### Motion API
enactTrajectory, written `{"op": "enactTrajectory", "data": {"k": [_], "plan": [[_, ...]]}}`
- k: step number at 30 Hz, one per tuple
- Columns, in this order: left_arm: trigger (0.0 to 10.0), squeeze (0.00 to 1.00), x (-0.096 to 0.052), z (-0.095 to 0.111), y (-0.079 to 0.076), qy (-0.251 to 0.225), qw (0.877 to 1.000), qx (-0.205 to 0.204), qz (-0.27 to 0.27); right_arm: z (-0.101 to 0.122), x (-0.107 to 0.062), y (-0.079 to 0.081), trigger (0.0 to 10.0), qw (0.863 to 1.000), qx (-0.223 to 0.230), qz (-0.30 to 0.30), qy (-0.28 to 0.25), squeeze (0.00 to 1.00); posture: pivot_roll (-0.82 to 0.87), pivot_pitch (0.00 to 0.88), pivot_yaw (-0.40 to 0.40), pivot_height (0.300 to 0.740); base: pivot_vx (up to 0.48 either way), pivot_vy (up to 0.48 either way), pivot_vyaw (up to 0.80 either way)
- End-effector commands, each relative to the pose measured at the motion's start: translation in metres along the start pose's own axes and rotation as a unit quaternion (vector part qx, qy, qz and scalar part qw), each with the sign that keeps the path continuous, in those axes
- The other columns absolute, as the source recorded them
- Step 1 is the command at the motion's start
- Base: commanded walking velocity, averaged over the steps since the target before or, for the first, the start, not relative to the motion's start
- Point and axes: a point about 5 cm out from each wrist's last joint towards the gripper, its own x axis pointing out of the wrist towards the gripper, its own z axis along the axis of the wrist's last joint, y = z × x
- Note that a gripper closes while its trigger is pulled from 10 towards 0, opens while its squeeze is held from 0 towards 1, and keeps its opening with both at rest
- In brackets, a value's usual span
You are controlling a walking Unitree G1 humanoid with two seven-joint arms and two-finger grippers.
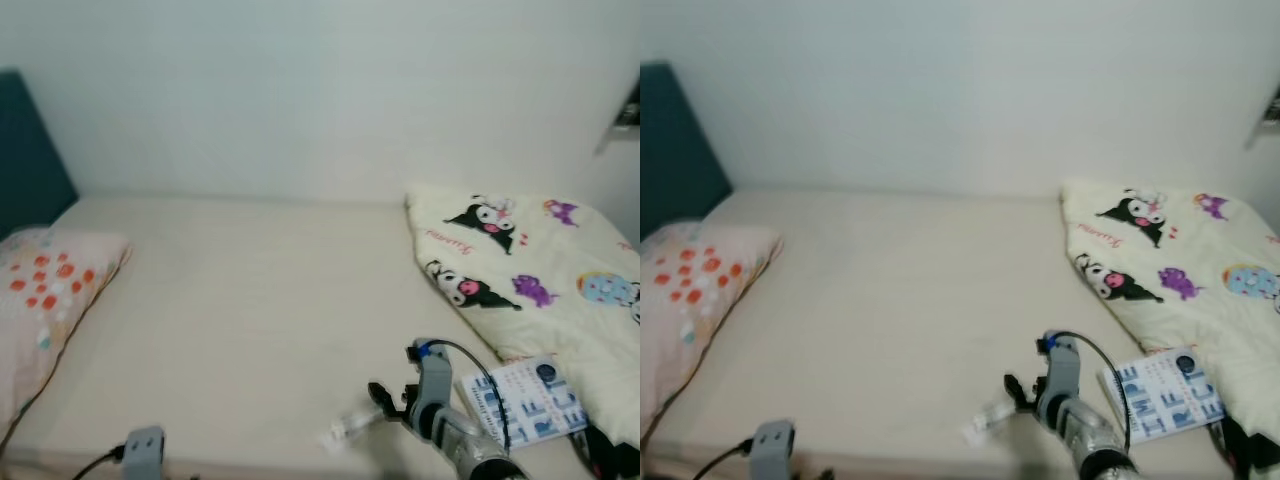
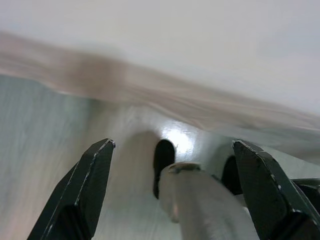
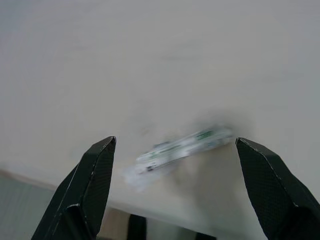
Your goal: Clean up the room
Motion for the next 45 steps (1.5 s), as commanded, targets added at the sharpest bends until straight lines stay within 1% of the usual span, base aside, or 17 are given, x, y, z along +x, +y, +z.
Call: {"op": "enactTrajectory", "data": {"k": [1,12,14,16,25,27,28,30,31,32,33,35,37,39,42,43,45], "plan": [[10.0,0.0,-0.001,-0.002,0.003,0.003,1.0,0.007,0.007,0.006,0.004,0.008,10.0,1.0,-0.008,0.015,-0.003,0.0,0.03,0.0,-0.022,0.675,0.0,0.0,0.0],[10.0,0.0,0.001,0.005,0.001,-0.012,1.0,0.016,0.007,0.012,0.01,0.019,10.0,0.999,-0.029,0.038,0.001,0.0,0.03,0.0,-0.02,0.645,0.0,0.0,0.0],[10.0,0.0,0.003,0.015,-0.001,-0.031,0.998,0.059,0.001,0.008,0.012,0.025,10.0,0.996,-0.075,0.036,0.038,0.0,0.04,0.004,-0.019,0.635,0.0,0.0,0.0],[10.0,0.0,0.004,0.021,-0.004,-0.041,0.995,0.086,-0.006,0.007,0.014,0.027,10.0,0.994,-0.088,0.028,0.052,0.0,0.04,0.005,-0.017,0.625,0.0,0.0,0.0],[10.0,0.0,0.006,0.036,-0.009,-0.071,0.991,0.115,-0.018,0.015,0.015,0.023,10.0,0.997,-0.055,-0.011,0.057,0.0,0.04,0.01,-0.013,0.6,0.0,0.0,0.0],[10.0,0.0,0.007,0.043,-0.013,-0.085,0.985,0.15,-0.029,0.017,0.016,0.022,10.0,0.998,-0.009,-0.025,0.06,0.0,0.05,0.013,-0.01,0.59,0.0,0.0,0.0],[10.0,0.0,0.007,0.043,-0.013,-0.085,0.985,0.15,-0.029,0.017,0.016,0.022,10.0,0.998,-0.009,-0.025,0.06,0.0,0.05,0.013,-0.01,0.59,0.0,0.0,0.0],[10.0,0.0,0.007,0.047,-0.017,-0.096,0.977,0.184,-0.041,0.024,0.017,0.021,10.0,0.997,0.057,-0.036,0.041,0.0,0.05,0.016,-0.009,0.58,0.0,0.0,0.0],[10.0,0.0,0.007,0.047,-0.017,-0.096,0.977,0.184,-0.041,0.024,0.017,0.021,10.0,0.997,0.057,-0.036,0.041,0.0,0.05,0.016,-0.009,0.58,0.0,0.0,0.0],[10.0,0.0,0.007,0.048,-0.019,-0.102,0.974,0.196,-0.045,0.032,0.018,0.022,10.0,0.995,0.099,-0.029,0.012,0.0,0.06,0.02,-0.006,0.575,0.0,0.0,0.0],[10.0,0.0,0.007,0.048,-0.019,-0.102,0.974,0.196,-0.045,0.032,0.018,0.022,10.0,0.995,0.099,-0.029,0.012,0.0,0.06,0.02,-0.006,0.575,0.0,0.0,0.0],[10.0,0.0,0.006,0.05,-0.019,-0.109,0.97,0.213,-0.048,0.04,0.019,0.024,10.0,0.988,0.15,-0.012,-0.017,0.0,0.06,0.027,-0.002,0.565,0.0,0.0,0.0],[10.0,0.0,0.006,0.05,-0.019,-0.109,0.97,0.213,-0.048,0.04,0.019,0.024,10.0,0.988,0.15,-0.012,-0.017,0.0,0.06,0.027,-0.002,0.565,0.0,0.0,0.0],[10.0,0.0,0.004,0.048,-0.015,-0.111,0.966,0.227,-0.045,0.039,0.019,0.029,10.0,0.982,0.185,0.02,-0.022,0.0,0.08,0.043,0.001,0.56,0.0,0.0,0.0],[10.0,0.0,0.004,0.047,-0.012,-0.11,0.965,0.232,-0.043,0.037,0.019,0.031,10.0,0.979,0.202,0.035,-0.023,0.0,0.08,0.045,0.001,0.56,0.0,0.0,0.0],[10.0,0.0,0.001,0.043,-0.007,-0.109,0.961,0.252,-0.042,0.036,0.02,0.038,10.0,0.968,0.239,0.067,-0.027,0.0,0.1,0.06,0.003,0.56,0.0,0.0,0.0],[10.0,0.0,0.001,0.043,-0.007,-0.109,0.961,0.252,-0.042,0.036,0.02,0.038,10.0,0.968,0.239,0.067,-0.027,0.0,0.1,0.06,0.003,0.56,0.0,0.0,0.0]]}}
